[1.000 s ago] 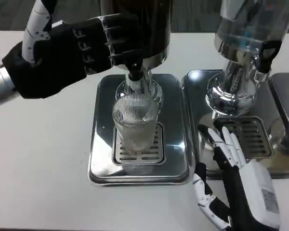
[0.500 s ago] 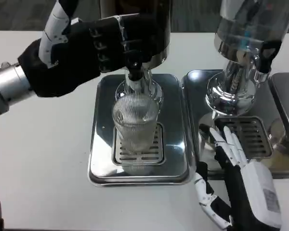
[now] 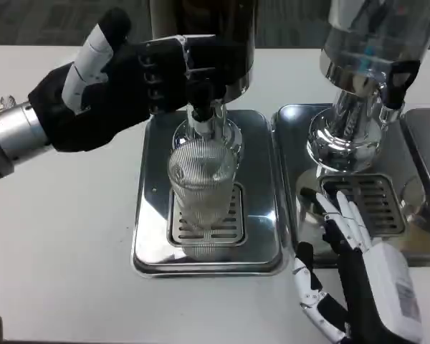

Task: Grasp the cup under the faucet to collect the drink, then remove the cup.

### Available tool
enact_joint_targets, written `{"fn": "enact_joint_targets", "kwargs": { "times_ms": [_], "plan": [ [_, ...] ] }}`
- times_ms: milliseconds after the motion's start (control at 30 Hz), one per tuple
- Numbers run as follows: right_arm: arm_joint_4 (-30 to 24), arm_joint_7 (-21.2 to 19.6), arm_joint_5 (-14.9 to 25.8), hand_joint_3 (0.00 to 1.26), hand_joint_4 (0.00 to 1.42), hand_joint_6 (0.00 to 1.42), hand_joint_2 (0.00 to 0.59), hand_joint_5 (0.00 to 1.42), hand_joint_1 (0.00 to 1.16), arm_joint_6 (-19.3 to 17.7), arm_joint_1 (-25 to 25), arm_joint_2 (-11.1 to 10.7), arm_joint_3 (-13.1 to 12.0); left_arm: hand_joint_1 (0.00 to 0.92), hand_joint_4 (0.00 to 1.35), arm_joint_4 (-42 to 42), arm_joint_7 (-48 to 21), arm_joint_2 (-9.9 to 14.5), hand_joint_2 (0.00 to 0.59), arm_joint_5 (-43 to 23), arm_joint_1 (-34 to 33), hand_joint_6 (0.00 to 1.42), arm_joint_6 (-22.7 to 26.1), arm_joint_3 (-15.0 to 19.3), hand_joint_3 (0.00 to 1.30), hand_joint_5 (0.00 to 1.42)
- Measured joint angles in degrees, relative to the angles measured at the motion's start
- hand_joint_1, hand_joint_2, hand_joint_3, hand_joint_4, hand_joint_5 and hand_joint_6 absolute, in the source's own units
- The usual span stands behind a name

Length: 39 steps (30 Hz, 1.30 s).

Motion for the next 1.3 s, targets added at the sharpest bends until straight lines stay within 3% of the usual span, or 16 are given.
{"fn": "enact_joint_targets", "kwargs": {
  "times_ms": [467, 900, 1067, 1300],
  "plan": [
    [-0.15, 0.79, 0.86, 0.16, 0.03, 0.25, 0.586, 0.03, 0.52, 0.00, 0.01, -0.98, -0.35, 0.000, 0.09, -3.34, 1.00, 0.66, 0.085, 0.49, 2.68, 0.09, -7.55, -1.52, 0.24, 0.11],
    [-0.58, 3.24, 5.19, 0.13, 0.02, 0.23, 0.564, 0.03, 0.48, -0.15, -1.12, -1.83, -1.04, 0.000, 0.09, -4.60, 2.01, 0.75, 0.083, 0.55, 4.64, 0.09, -12.72, -1.89, 0.24, 0.10],
    [-0.99, 4.73, 7.50, 0.11, 0.01, 0.23, 0.536, 0.02, 0.44, -0.89, -1.38, -2.01, -1.46, 0.000, 0.09, -4.78, 2.27, 0.77, 0.082, 1.35, 4.96, 0.09, -15.17, -2.02, 0.24, 0.10],
    [-0.94, 10.38, 14.75, 0.09, 0.01, 0.23, 0.467, 0.01, 0.37, -2.60, -3.14, -2.06, -2.33, 0.000, 0.09, -6.45, 3.11, 0.79, 0.081, 2.25, 6.35, 0.09, -18.74, -2.29, 0.23, 0.10]
  ]
}}
